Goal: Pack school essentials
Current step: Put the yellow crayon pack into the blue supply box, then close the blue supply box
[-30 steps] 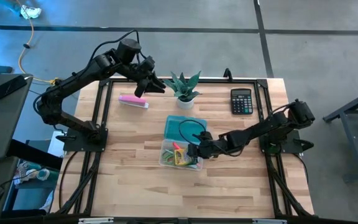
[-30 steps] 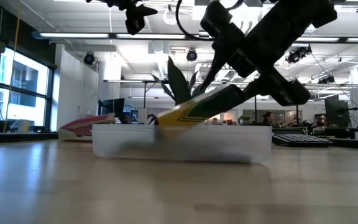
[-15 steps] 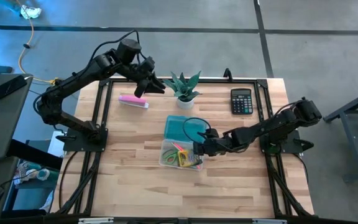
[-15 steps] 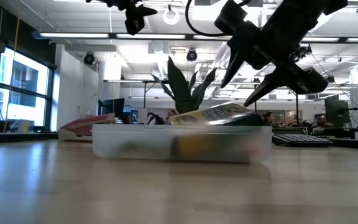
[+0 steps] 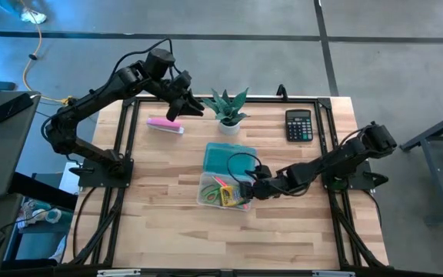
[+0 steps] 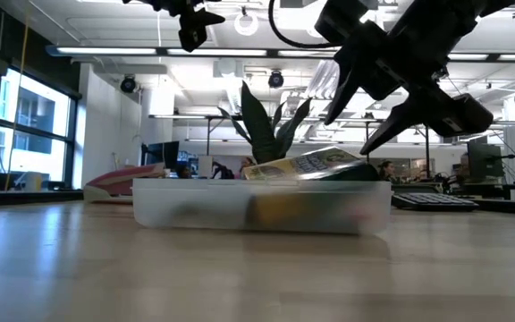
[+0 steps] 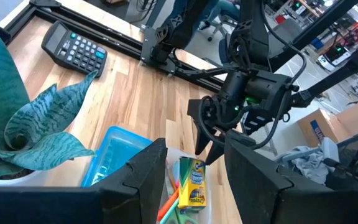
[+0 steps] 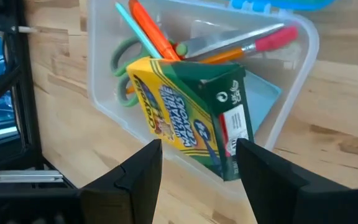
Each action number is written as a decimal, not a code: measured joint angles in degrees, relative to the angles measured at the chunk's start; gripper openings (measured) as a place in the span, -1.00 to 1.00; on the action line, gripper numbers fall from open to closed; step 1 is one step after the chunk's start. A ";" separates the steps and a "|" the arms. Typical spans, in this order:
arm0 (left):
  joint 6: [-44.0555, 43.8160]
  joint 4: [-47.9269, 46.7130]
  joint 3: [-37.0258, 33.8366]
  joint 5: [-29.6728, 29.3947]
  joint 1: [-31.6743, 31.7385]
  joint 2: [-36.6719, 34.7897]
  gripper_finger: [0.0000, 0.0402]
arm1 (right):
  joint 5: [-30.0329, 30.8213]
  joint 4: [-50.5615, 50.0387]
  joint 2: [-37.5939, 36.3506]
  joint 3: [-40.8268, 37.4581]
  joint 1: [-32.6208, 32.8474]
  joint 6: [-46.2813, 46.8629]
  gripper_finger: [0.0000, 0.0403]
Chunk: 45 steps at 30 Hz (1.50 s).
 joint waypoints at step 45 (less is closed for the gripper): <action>-0.49 -1.80 -0.04 0.00 -1.34 0.00 -0.24 | 0.23 1.99 3.30 -0.02 -0.07 1.58 -0.04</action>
